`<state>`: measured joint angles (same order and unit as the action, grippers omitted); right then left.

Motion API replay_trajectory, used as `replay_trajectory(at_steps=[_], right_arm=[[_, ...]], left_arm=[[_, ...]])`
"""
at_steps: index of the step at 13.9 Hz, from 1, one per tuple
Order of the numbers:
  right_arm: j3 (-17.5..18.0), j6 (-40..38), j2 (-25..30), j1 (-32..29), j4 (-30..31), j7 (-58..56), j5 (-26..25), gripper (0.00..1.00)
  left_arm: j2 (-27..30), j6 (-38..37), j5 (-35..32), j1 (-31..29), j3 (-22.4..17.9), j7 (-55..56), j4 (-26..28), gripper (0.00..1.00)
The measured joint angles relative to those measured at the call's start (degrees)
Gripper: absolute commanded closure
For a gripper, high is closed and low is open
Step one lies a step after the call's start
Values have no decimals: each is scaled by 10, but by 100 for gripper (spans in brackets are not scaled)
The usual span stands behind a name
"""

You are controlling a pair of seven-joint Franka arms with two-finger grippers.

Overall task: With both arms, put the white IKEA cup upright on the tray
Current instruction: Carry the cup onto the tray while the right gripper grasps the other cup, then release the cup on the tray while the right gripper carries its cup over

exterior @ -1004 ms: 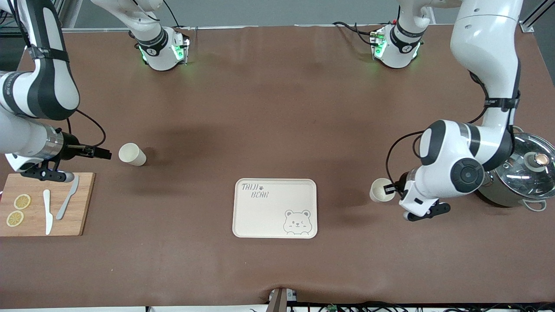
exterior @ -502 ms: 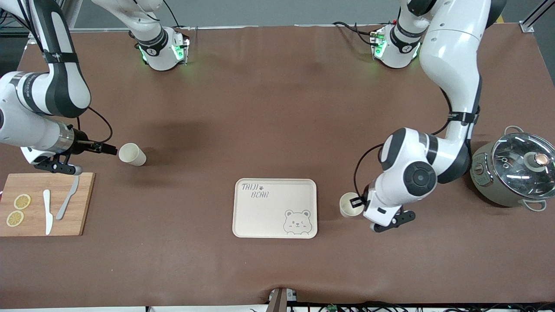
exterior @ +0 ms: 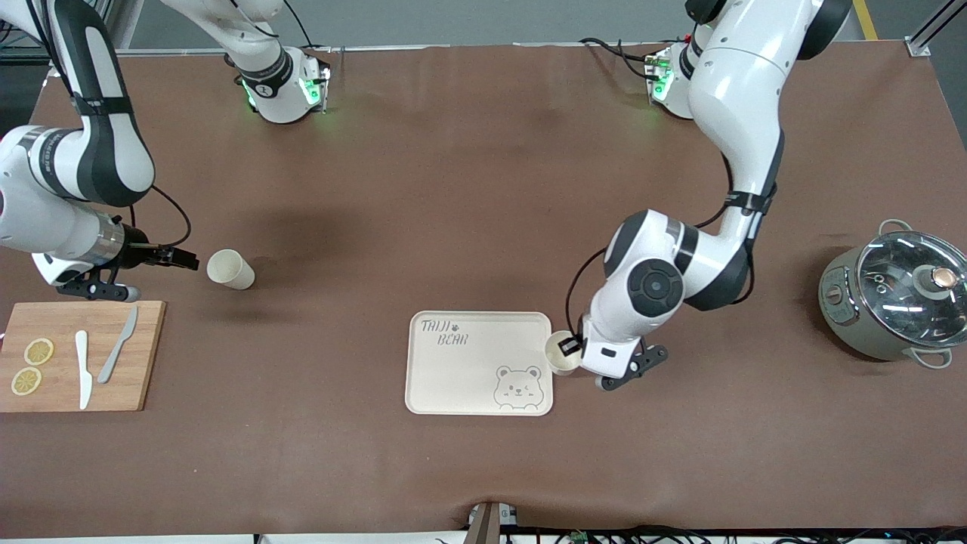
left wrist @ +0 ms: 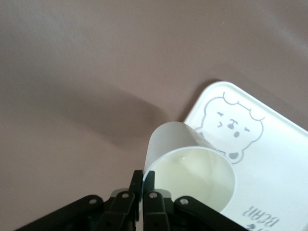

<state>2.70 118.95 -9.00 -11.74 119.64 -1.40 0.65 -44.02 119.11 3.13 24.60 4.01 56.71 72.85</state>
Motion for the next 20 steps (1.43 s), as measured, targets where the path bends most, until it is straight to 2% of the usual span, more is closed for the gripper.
replay_trajectory(at_steps=[1,3,5,7,9,12,13,14,15,17,18,19,20], right_arm=[[0,-2,0,0,5,0,0,33],[0,-3,-1,-1,20,0,0,36],[0,-1,-9,-4,39,0,0,52],[0,7,-22,-9,53,0,0,53],[0,29,-38,-10,61,0,0,59],[2,59,-62,-10,63,0,0,59],[3,70,-70,-9,63,1,1,73],[4,82,-75,-8,63,3,1,97],[4,91,-80,-8,63,7,1,100],[5,96,-85,-8,63,17,1,100],[7,96,-85,-7,62,24,3,100],[9,92,-83,-5,61,34,3,100],[10,88,-83,-2,60,47,3,100]], left_arm=[[-2,0,0,9,0,34,0,100],[-7,0,0,22,0,73,0,100],[-19,9,1,30,0,88,0,100],[-31,24,6,33,0,100,0,100],[-40,29,9,34,0,100,0,100],[-43,31,13,36,1,101,-2,100],[-43,31,23,37,1,101,-4,100],[-43,32,32,37,1,101,-5,100],[-43,35,36,38,2,101,-6,100],[-43,43,36,41,4,101,-7,100],[-43,44,36,43,4,101,-7,54],[-43,45,36,44,4,101,-7,1],[-43,45,36,44,4,99,-7,0]])
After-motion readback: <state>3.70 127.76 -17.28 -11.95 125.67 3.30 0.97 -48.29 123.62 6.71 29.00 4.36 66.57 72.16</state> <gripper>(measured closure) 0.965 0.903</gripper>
